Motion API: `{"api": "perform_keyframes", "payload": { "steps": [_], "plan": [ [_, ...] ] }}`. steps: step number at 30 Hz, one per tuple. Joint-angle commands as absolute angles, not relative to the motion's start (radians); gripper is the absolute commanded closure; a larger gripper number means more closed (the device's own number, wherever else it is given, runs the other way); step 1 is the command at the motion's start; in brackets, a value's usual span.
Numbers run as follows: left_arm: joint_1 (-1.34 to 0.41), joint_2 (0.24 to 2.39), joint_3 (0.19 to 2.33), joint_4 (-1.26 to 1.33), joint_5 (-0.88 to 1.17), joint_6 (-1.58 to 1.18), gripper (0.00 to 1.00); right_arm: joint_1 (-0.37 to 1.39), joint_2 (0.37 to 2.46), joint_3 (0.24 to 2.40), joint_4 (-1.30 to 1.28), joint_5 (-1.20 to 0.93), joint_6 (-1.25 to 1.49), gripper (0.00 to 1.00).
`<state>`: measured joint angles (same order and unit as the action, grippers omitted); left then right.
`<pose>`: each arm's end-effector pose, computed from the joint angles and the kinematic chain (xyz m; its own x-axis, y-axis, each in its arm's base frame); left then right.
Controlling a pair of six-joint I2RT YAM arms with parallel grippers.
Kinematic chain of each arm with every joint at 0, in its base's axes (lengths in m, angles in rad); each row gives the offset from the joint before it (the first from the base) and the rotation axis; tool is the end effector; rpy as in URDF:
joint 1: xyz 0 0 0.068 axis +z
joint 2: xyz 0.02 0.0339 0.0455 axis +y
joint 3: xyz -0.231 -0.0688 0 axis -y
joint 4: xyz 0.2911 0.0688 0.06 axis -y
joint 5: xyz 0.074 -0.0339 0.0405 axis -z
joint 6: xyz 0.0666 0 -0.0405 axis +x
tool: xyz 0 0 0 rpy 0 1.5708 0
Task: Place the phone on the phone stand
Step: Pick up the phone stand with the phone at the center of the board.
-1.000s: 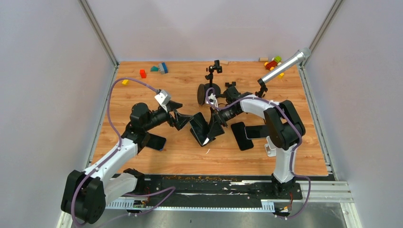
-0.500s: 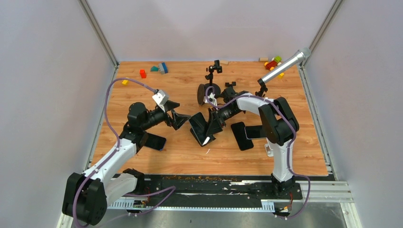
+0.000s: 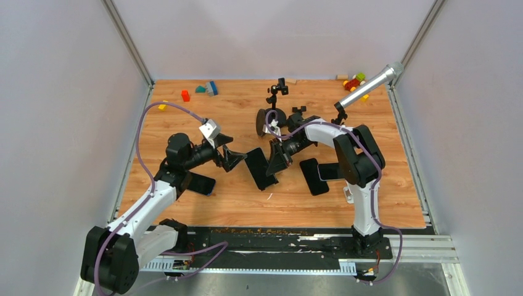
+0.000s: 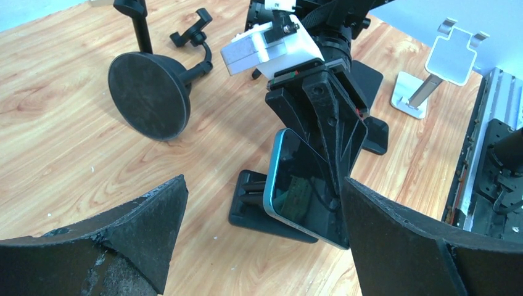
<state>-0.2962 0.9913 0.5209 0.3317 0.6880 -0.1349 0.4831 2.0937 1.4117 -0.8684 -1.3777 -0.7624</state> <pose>0.2788 -0.1293 0.2110 -0.2423 -0.0347 -0.9696 0.8017 0.5557 -0.2202 0.3247 0.2441 0.0900 -0.5665 -0.4468 -0.6924 -0.6888 -0.2046 0.6955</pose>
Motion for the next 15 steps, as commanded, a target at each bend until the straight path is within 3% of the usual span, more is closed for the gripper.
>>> {"api": "perform_keyframes", "payload": {
  "steps": [1,15],
  "plan": [
    [-0.284,0.972,0.543,0.311,0.722,-0.098,0.0,0.477,2.109,1.474,-0.868,-1.461,-0.827,0.97],
    [-0.248,0.997,0.495,0.425,0.79,-0.201,0.01,0.436,2.103,1.593,-0.916,-1.532,-0.737,1.0]
  ]
}}
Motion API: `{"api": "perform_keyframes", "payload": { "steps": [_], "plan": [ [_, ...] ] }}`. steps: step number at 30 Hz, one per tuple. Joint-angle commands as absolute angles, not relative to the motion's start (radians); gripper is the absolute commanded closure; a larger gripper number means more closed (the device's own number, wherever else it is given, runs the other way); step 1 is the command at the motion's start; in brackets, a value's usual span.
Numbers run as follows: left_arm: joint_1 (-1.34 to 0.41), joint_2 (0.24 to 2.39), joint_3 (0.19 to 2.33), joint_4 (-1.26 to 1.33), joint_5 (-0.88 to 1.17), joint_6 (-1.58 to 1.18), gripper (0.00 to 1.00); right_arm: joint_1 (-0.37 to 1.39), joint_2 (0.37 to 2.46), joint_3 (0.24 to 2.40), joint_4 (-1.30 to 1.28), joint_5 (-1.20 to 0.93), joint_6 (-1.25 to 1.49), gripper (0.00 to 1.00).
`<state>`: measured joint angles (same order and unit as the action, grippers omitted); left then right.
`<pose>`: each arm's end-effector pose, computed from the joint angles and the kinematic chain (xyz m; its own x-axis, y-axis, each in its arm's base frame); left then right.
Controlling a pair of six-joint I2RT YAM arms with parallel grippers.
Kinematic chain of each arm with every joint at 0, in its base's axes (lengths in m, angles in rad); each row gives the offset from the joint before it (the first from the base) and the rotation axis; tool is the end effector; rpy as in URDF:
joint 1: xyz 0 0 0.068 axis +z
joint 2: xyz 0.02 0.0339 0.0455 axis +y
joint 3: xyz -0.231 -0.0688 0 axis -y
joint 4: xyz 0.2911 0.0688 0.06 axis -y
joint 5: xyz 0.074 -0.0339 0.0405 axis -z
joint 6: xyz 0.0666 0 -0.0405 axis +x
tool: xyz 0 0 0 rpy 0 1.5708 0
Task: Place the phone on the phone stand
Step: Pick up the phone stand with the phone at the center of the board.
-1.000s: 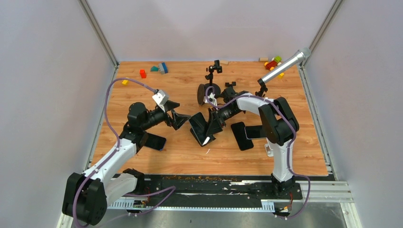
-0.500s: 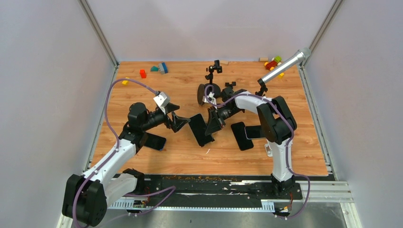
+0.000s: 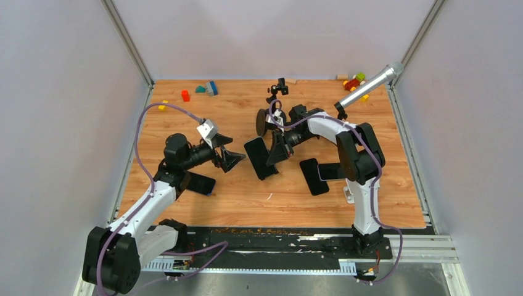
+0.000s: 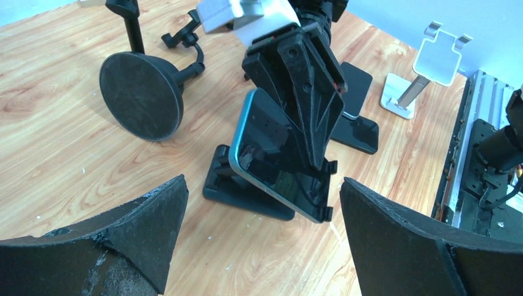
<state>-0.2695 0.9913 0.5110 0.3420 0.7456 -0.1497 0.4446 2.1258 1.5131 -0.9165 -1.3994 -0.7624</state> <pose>0.2782 -0.1237 0.2085 -0.2572 -0.0426 -0.9654 0.8140 0.5288 -0.2402 0.3491 0.2390 0.1062 -0.5761 -0.4049 -0.7100 -0.7028 -0.1982 0.6832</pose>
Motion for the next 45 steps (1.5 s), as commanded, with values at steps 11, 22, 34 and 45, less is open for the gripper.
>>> {"api": "perform_keyframes", "payload": {
  "steps": [11,22,34,45],
  "plan": [
    [-0.213,1.107,0.53,0.537,0.957,-0.384,0.05,0.436,2.072,1.777,-0.913,-1.482,-0.516,1.0],
    [-0.215,1.251,0.638,0.627,1.031,-0.508,0.11,0.436,2.037,1.874,-0.854,-1.488,-0.337,1.0],
    [-0.236,1.382,0.621,0.857,1.037,-0.668,0.26,0.442,2.005,1.845,-0.718,-1.484,-0.208,1.0],
    [-0.267,1.471,0.624,1.098,1.04,-0.85,0.45,0.444,1.994,1.809,-0.68,-1.486,-0.187,1.0]
  ]
}}
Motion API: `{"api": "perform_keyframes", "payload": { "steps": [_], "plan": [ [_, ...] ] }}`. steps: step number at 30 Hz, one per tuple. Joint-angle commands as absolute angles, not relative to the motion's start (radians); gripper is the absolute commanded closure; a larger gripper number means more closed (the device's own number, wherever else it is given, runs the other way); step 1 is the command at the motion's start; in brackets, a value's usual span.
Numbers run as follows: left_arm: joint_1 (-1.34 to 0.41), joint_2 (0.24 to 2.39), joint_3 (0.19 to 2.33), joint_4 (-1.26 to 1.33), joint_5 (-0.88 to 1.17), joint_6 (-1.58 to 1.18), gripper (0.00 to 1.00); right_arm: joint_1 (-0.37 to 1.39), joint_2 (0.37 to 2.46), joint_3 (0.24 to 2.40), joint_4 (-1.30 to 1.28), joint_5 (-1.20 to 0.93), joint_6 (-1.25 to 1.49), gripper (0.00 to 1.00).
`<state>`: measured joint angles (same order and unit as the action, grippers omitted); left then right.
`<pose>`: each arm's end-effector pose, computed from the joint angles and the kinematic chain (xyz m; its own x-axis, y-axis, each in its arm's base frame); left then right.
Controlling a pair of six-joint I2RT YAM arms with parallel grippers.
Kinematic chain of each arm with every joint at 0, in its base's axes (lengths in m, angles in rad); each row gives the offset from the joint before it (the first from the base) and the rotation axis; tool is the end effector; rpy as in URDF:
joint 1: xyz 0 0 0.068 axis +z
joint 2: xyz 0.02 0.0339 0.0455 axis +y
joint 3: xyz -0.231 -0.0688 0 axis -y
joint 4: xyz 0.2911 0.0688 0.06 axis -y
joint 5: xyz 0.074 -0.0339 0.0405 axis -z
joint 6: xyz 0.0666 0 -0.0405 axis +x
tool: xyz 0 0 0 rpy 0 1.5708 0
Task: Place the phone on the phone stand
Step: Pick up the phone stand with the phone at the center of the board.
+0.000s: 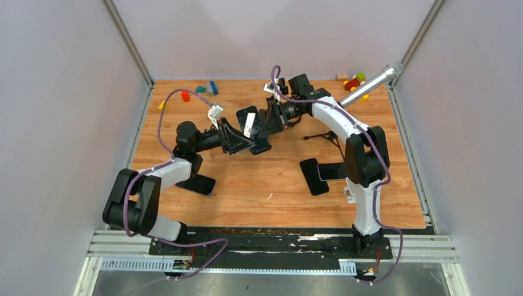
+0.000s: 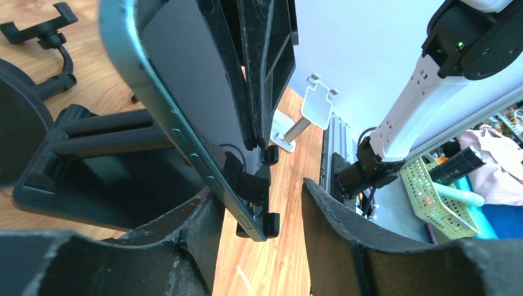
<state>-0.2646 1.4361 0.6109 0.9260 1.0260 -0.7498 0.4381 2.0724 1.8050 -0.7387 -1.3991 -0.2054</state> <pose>0.3118 -0.1435 0.1802 -0.5810 -0.2085 -0.7868 0.7664 0.1853 -0.6151 0.4008 0.2602 0.2249 -0.6367 -0.3368 -0.6937 -0.6944 -0.1406 0.7057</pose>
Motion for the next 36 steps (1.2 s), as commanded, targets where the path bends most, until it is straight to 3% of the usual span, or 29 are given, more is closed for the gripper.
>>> {"api": "perform_keyframes", "payload": {
  "steps": [1,6,14,26,30,36],
  "plan": [
    [-0.267,1.478,0.623,1.14,1.041,-0.881,0.47,0.445,1.995,1.806,-0.679,-1.486,-0.187,1.0],
    [-0.268,1.541,0.626,1.293,1.043,-0.987,0.59,0.447,1.996,1.797,-0.67,-1.49,-0.183,1.0],
    [-0.287,1.573,0.64,1.326,1.036,-1.01,0.62,0.454,2.0,1.782,-0.663,-1.486,-0.184,1.0],
    [-0.296,1.566,0.647,1.293,1.032,-0.979,0.92,0.462,1.998,1.769,-0.663,-1.474,-0.185,0.99],
    [-0.296,1.544,0.647,1.242,1.029,-0.939,1.0,0.461,1.99,1.762,-0.664,-1.451,-0.188,0.89],
    [-0.289,1.527,0.652,1.213,1.029,-0.914,1.0,0.454,1.979,1.751,-0.664,-1.419,-0.19,0.65]
  ]
}}
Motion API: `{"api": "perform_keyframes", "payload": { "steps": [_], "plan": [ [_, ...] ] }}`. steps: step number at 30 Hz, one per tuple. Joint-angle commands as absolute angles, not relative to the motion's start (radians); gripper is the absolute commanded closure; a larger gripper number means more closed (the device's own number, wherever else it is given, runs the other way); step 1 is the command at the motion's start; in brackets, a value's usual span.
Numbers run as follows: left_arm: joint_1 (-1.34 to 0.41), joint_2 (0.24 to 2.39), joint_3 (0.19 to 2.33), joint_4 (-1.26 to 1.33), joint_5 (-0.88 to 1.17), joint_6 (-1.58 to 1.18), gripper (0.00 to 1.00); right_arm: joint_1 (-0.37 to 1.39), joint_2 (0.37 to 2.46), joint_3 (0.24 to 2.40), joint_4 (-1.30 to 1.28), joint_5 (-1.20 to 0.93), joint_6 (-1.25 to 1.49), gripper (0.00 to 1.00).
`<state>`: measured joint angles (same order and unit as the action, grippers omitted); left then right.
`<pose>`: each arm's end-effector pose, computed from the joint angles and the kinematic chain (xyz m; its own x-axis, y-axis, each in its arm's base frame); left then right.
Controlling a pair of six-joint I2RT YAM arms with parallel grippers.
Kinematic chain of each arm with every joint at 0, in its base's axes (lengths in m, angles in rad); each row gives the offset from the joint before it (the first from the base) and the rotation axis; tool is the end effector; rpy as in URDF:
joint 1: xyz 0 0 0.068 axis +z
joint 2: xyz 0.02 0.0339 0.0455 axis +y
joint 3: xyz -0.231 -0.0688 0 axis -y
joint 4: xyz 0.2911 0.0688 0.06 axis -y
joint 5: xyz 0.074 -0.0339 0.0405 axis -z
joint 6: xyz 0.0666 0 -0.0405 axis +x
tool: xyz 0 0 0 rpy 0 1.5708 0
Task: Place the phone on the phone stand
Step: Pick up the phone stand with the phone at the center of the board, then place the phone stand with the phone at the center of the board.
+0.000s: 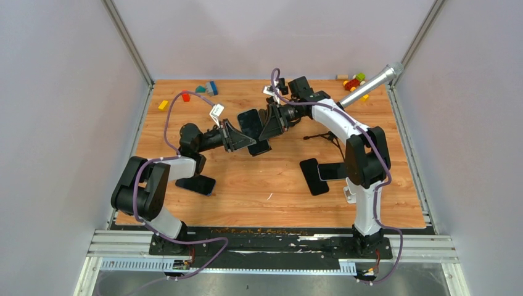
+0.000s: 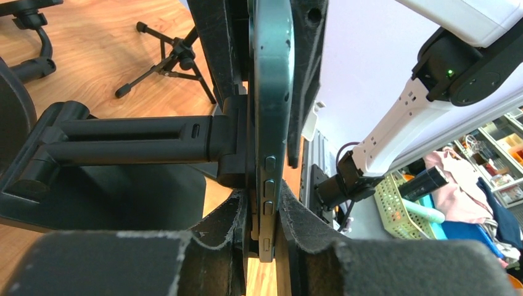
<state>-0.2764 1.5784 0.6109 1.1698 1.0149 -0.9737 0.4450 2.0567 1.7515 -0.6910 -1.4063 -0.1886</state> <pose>0.3148 -0.1481 0.1608 -0.6724 -0.2629 -0.6919 0.6909 0.1124 -0.7141 0.3957 0.2615 0.2162 -0.6403 -0.3394 -0.6891 -0.6867 -0.1493 0.7115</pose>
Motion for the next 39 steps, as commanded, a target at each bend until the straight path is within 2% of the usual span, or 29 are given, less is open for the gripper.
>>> {"api": "perform_keyframes", "payload": {
  "steps": [1,7,12,18,39],
  "plan": [
    [-0.283,1.526,0.654,1.213,1.029,-0.915,1.0,0.452,1.977,1.75,-0.664,-1.418,-0.19,0.62],
    [-0.251,1.537,0.67,1.24,1.031,-0.937,1.0,0.439,1.964,1.736,-0.666,-1.391,-0.198,0.41],
    [-0.214,1.567,0.716,1.19,1.029,-0.891,1.0,0.405,1.941,1.715,-0.667,-1.352,-0.211,0.32],
    [-0.166,1.607,0.791,0.97,1.0,-0.703,1.0,0.369,1.892,1.655,-0.669,-1.322,-0.246,0.31],
    [-0.015,1.824,0.884,0.914,0.924,-0.597,1.0,0.362,1.846,1.567,-0.669,-1.313,-0.303,0.31]
  ]
}}
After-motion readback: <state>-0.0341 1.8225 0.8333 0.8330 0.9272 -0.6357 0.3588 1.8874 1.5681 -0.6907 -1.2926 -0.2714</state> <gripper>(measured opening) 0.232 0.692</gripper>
